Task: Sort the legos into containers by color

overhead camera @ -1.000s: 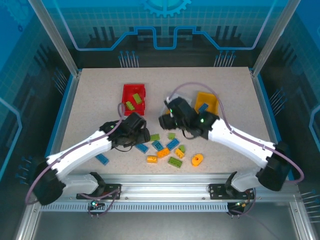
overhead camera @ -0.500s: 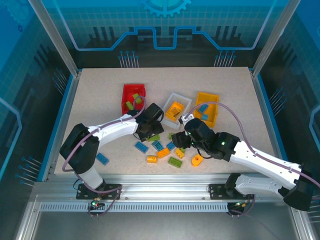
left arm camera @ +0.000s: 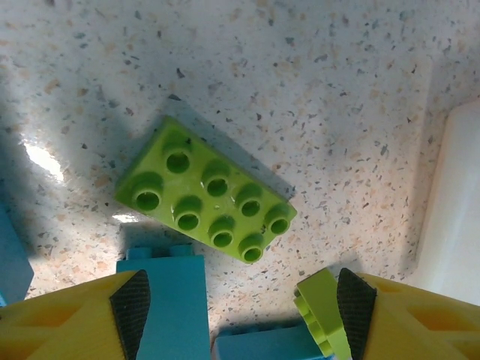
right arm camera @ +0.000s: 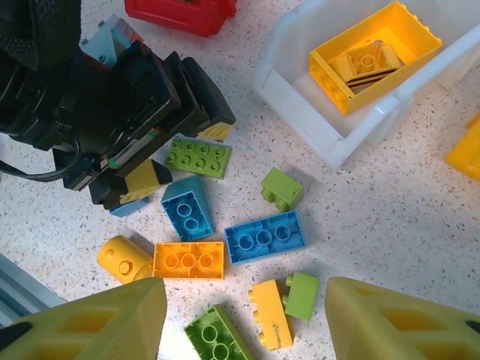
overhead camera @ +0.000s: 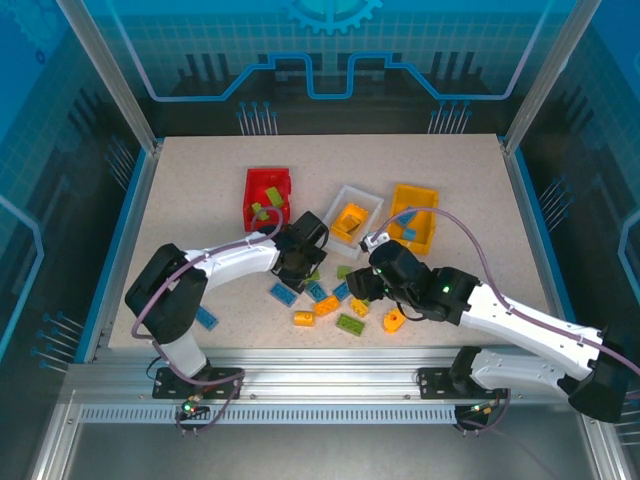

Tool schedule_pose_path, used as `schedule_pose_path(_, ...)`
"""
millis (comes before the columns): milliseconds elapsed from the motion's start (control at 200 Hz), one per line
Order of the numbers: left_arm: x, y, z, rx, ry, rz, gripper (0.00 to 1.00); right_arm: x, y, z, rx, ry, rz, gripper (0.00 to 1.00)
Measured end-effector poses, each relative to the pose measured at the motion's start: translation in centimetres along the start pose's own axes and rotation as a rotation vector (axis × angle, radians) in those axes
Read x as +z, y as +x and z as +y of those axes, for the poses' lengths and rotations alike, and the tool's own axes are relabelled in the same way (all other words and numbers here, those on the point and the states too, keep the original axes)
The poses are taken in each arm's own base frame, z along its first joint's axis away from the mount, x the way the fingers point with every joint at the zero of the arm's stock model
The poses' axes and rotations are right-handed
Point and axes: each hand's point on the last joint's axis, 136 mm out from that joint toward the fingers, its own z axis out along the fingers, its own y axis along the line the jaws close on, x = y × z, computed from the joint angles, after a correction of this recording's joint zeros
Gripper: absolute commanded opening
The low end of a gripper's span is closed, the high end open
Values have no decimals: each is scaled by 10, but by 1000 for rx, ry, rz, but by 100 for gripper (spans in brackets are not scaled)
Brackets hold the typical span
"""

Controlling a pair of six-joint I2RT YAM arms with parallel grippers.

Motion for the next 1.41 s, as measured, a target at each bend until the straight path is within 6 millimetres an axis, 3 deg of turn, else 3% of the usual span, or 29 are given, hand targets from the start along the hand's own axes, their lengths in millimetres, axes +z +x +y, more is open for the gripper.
schedule_pose_path(270, 15, -4, 7, -96, -40, -20, 66, -2, -1, 0, 4, -3, -5, 60)
schedule_pose_path(545, 19, -23, 11, -167, -63, -86, 65, -6, -3, 0, 15, -11, -18, 60)
schedule_pose_path(730, 26, -37, 9, -211, -86, -105, 59, -6, -3, 0, 16, -11, -18, 60)
schedule_pose_path(1060, 24, -36, 0, -228, -106, -110, 50, -6, 4, -3, 20, -5, -7, 60)
schedule_pose_path(1406, 32, -26, 3, -221, -166, -95, 54, -5, 8, -6, 29, 0, 2, 60)
